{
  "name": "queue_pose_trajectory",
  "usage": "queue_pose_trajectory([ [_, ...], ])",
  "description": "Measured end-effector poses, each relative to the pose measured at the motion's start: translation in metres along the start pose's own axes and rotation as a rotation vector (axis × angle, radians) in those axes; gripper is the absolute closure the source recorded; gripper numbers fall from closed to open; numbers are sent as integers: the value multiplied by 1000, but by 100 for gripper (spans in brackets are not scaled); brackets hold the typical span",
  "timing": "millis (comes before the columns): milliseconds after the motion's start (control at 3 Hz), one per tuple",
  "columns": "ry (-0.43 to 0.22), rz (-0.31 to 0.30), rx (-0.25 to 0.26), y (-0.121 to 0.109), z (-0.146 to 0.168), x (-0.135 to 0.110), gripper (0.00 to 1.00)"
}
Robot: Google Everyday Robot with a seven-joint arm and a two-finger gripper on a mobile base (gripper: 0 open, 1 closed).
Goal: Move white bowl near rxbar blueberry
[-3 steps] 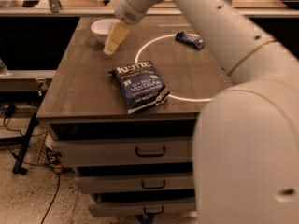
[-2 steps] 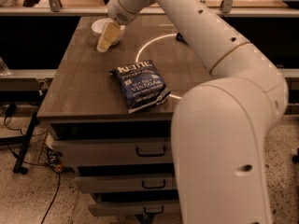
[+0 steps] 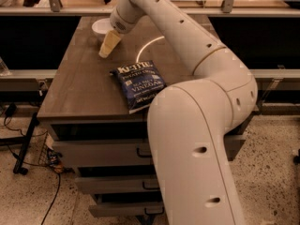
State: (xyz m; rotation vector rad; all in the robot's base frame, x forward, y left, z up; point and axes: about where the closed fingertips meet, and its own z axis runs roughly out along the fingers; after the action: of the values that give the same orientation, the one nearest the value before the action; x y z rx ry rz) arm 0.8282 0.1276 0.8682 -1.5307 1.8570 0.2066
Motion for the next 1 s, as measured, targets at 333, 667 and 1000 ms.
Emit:
queue_pose_trajectory([
  [333, 12, 29, -9, 1, 5, 2, 26],
  [667, 11, 32, -6, 1, 1, 0, 49],
  [1000, 12, 9, 2, 5, -8, -7, 72],
])
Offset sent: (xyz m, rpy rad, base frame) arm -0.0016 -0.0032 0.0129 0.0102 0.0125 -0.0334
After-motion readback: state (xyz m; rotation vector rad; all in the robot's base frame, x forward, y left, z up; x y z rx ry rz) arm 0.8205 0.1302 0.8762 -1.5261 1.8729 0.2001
